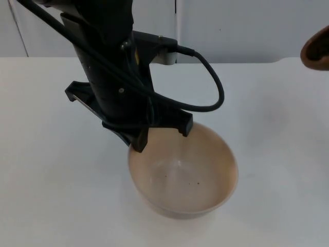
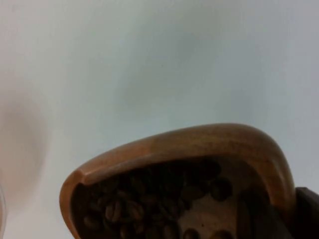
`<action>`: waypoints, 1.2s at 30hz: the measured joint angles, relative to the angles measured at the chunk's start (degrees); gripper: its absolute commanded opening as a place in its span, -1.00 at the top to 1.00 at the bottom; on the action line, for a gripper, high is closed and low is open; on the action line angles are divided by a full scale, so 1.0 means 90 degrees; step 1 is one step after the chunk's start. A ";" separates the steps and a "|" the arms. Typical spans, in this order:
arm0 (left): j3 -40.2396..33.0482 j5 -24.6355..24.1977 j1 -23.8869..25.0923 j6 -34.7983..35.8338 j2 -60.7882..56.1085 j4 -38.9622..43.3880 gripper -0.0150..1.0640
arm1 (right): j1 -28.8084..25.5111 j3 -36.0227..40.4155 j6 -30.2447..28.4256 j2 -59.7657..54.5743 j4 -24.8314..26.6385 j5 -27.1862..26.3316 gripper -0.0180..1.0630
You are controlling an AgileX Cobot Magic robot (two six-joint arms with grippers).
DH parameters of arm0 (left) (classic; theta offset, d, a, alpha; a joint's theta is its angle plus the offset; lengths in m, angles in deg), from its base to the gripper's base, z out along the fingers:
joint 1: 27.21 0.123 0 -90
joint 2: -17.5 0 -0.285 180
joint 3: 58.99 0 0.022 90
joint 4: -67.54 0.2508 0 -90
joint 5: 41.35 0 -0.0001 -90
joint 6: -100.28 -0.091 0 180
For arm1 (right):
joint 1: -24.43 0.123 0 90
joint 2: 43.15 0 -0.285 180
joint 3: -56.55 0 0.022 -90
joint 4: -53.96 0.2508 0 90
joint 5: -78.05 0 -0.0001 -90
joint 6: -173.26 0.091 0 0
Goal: Pick up the bowl with the left hand and pour the coffee beans from the cup into the bowl with the right hand.
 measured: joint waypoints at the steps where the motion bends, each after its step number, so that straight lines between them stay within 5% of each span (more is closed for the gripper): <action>1: 0.0000 0.0000 0.0000 0.0000 0.0000 0.0000 0.98 | 0.0000 0.0000 -0.0025 0.0000 0.0055 0.0001 0.97; 14: 0.0000 0.0012 0.0000 0.0000 0.0000 0.0000 0.98 | 0.0169 0.0000 -0.0228 0.0000 0.0101 0.0434 0.97; 28: 0.0000 0.0029 0.0000 0.0020 0.0000 0.0000 0.98 | 0.1420 0.0000 0.0236 0.0000 -0.0471 0.0541 0.97; 36: 0.0000 0.0184 0.0000 0.0971 0.0000 0.0000 0.98 | 0.1472 0.0000 0.0529 0.0000 -0.0525 0.0485 0.97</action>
